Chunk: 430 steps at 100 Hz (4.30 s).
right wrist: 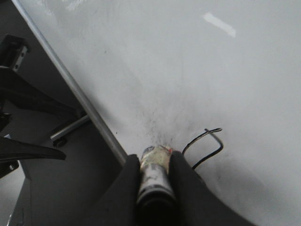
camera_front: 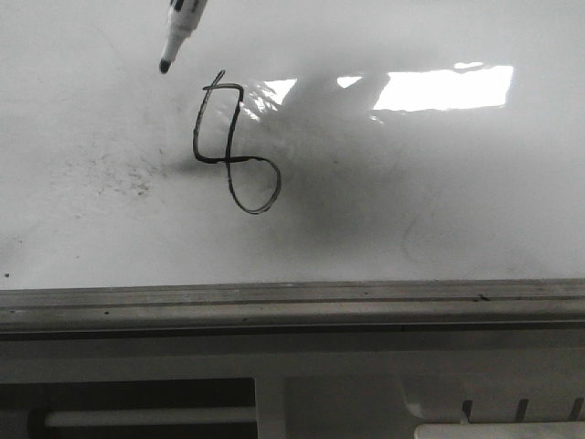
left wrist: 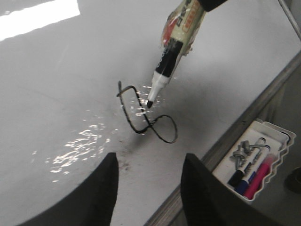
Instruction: Write number 8 on whiteboard
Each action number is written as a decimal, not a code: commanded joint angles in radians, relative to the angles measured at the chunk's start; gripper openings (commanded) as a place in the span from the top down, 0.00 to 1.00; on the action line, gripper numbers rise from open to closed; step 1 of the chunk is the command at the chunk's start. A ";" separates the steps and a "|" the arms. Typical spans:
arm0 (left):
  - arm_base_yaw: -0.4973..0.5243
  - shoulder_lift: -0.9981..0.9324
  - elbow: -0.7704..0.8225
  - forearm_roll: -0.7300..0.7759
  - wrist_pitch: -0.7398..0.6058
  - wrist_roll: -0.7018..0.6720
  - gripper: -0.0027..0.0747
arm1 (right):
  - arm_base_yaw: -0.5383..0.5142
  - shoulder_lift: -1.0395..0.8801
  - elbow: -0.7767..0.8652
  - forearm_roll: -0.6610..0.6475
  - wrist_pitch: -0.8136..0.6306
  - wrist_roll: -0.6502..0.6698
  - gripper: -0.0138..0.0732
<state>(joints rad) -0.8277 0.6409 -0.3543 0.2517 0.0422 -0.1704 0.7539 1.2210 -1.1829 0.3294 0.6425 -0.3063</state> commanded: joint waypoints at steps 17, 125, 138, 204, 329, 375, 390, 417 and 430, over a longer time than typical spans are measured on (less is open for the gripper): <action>-0.054 0.224 -0.030 -0.005 -0.297 -0.004 0.58 | 0.030 -0.027 0.062 0.009 -0.023 0.020 0.91; -0.095 0.479 -0.043 -0.042 -0.559 -0.012 0.99 | 0.030 -0.027 0.097 0.102 0.023 0.020 0.56; -0.092 0.470 -0.043 -0.295 -0.529 -0.012 0.99 | 0.027 -0.027 0.097 0.102 0.023 0.020 0.44; 0.069 0.435 -0.043 -0.644 -0.312 -0.012 0.99 | 0.027 -0.027 0.097 0.100 0.054 0.020 0.45; 0.069 0.122 -0.027 -0.581 -0.180 0.054 0.52 | 0.027 -0.076 0.115 0.046 -0.027 0.020 0.91; 0.069 -0.199 0.103 -0.556 -0.166 0.054 0.99 | 0.027 -0.452 0.452 -0.001 -0.364 0.005 0.91; 0.069 -0.258 0.150 -0.538 -0.164 0.054 0.99 | 0.027 -0.631 0.599 -0.007 -0.453 -0.002 0.91; 0.069 -0.287 0.204 -0.497 -0.152 0.054 0.99 | 0.027 -0.956 0.819 -0.023 -0.424 -0.005 0.91; 0.069 -0.287 0.206 -0.497 -0.145 0.054 0.99 | 0.027 -1.066 0.866 -0.023 -0.398 -0.005 0.91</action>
<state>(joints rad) -0.7626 0.3465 -0.1219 -0.2502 -0.0375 -0.1143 0.7827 0.2098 -0.3142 0.3124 0.2993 -0.2968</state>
